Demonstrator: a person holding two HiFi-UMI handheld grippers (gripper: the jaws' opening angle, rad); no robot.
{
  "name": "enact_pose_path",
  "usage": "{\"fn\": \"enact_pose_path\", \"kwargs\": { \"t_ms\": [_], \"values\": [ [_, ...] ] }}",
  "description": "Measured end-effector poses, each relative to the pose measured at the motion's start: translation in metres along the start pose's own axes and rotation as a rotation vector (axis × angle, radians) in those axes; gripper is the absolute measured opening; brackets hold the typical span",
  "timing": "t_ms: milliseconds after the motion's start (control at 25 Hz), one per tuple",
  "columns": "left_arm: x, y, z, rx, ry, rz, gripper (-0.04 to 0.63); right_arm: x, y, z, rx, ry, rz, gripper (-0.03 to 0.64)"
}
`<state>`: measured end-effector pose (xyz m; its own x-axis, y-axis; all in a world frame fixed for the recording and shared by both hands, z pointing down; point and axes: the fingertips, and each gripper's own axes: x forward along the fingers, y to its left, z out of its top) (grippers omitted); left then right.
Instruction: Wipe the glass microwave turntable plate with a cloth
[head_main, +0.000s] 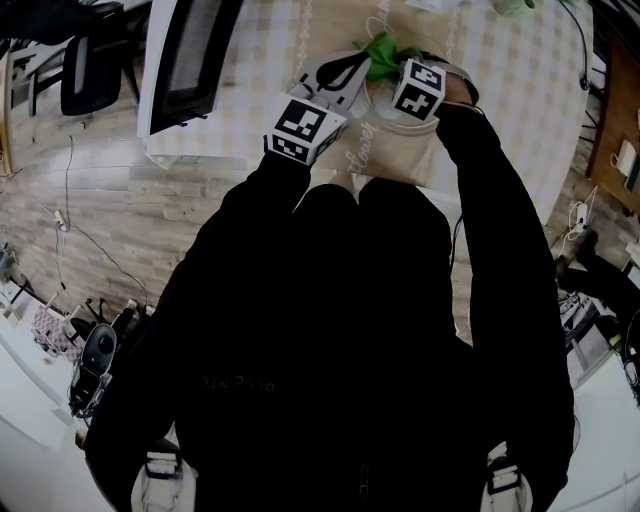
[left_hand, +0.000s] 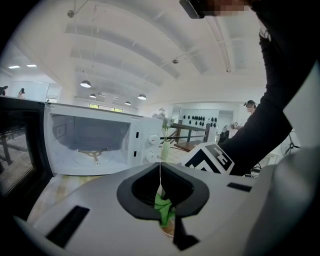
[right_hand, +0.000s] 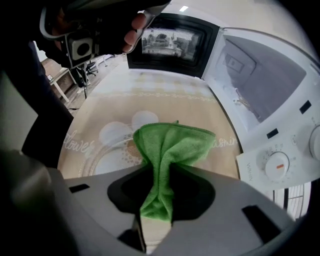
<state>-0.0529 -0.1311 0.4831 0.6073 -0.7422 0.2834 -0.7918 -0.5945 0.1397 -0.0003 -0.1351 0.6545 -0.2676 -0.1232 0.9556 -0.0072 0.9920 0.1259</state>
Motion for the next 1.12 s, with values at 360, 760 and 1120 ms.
{"fn": "enact_pose_path", "kwargs": {
  "t_ms": [360, 760, 1120],
  "values": [
    [-0.013, -0.012, -0.003, 0.012, 0.002, -0.019, 0.021, -0.005, 0.036, 0.002, 0.021, 0.003, 0.042, 0.117],
    [-0.025, -0.027, -0.01, 0.013, 0.005, -0.042, 0.021, -0.009, 0.078, 0.006, 0.031, -0.002, 0.096, 0.117],
    [-0.032, -0.031, -0.013, 0.016, 0.012, -0.054, 0.021, -0.015, 0.113, 0.01, 0.054, 0.002, 0.161, 0.117]
  ]
}}
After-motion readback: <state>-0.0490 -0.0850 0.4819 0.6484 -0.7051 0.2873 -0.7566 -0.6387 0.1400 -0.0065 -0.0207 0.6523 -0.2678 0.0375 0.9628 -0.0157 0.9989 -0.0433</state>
